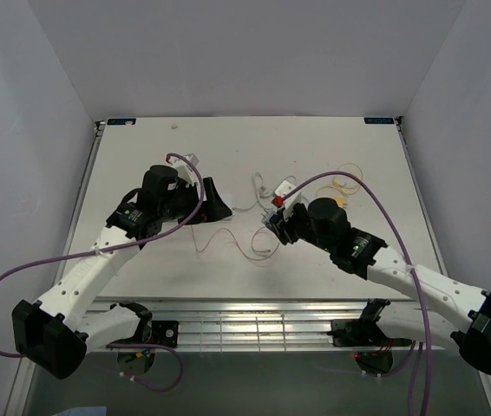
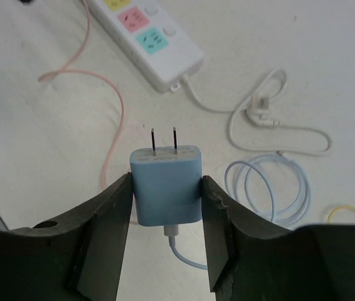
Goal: Insert the plug
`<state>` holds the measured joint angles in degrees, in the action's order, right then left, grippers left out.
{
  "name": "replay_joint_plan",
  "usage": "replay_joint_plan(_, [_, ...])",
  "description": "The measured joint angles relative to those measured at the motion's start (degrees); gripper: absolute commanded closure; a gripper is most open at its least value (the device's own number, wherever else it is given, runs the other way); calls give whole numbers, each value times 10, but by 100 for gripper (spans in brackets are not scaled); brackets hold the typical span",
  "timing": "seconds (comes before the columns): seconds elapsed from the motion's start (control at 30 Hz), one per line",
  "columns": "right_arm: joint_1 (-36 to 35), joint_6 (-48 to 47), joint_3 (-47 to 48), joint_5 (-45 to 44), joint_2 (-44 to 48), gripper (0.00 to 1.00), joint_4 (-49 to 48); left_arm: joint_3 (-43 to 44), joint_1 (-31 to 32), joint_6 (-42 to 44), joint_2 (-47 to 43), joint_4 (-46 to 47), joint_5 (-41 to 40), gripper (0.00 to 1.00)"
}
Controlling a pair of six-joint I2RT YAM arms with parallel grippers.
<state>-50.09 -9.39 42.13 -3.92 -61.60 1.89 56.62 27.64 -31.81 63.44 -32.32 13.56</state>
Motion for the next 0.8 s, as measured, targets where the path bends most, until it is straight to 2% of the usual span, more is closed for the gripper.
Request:
replay_joint_plan(0.2, [2, 0, -28, 19, 87, 80, -73, -26, 7, -10, -38, 85, 128, 2])
replay_joint_plan(0.37, [2, -3, -29, 61, 101, 80, -105, -34, 24, -38, -61, 161, 206, 2])
replay_joint_plan(0.57, [2, -14, -29, 126, 98, 80, -122, -34, 66, -60, -38, 206, 213, 2])
replay_joint_plan(0.73, [2, -25, -29, 160, 94, 80, -129, -28, 112, -67, 11, 214, 185, 2])
replay_joint_plan(0.77, [3, -29, -29, 164, 94, 80, -121, -24, 117, -68, 19, 214, 181, 5])
replay_joint_plan(0.8, [5, -32, -29, 166, 92, 80, -119, -20, 121, -69, 24, 214, 173, 13])
